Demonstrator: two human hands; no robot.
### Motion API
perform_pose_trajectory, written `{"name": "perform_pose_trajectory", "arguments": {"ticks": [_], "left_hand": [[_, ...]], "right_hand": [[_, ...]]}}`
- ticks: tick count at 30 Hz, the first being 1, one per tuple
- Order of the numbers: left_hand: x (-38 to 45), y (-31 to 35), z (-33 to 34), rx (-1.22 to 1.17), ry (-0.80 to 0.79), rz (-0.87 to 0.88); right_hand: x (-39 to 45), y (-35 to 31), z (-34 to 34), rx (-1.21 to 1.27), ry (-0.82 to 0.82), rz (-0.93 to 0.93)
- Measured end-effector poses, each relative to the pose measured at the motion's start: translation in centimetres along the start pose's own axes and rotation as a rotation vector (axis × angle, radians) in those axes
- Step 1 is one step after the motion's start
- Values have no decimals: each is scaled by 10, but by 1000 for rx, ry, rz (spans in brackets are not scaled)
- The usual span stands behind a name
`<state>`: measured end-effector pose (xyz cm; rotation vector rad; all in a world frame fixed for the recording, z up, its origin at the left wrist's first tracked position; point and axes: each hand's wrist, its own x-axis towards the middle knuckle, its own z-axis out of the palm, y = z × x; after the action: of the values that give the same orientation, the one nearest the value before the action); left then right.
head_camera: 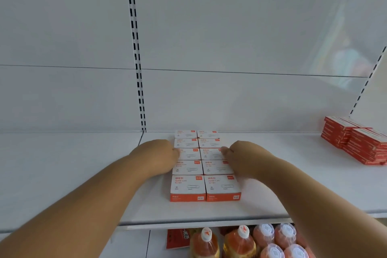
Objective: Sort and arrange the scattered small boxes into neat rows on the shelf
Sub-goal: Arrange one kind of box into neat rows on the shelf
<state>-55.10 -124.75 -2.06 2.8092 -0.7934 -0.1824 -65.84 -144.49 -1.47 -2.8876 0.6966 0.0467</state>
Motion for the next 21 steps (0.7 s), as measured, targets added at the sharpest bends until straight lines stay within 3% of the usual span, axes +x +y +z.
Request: {"name": "perform_pose_trajectory", "arguments": {"ticks": [4,9,21], "left_hand": [[14,-2,-8,-21,71,-31],[33,-5,-4,-29,8,14],[38,-6,7,45,81,57]], "right_hand": [[16,0,-16,73,5,-20],[36,-7,-2,-35,-32,-10],[24,-16,-8,-92,-41,-58]]}}
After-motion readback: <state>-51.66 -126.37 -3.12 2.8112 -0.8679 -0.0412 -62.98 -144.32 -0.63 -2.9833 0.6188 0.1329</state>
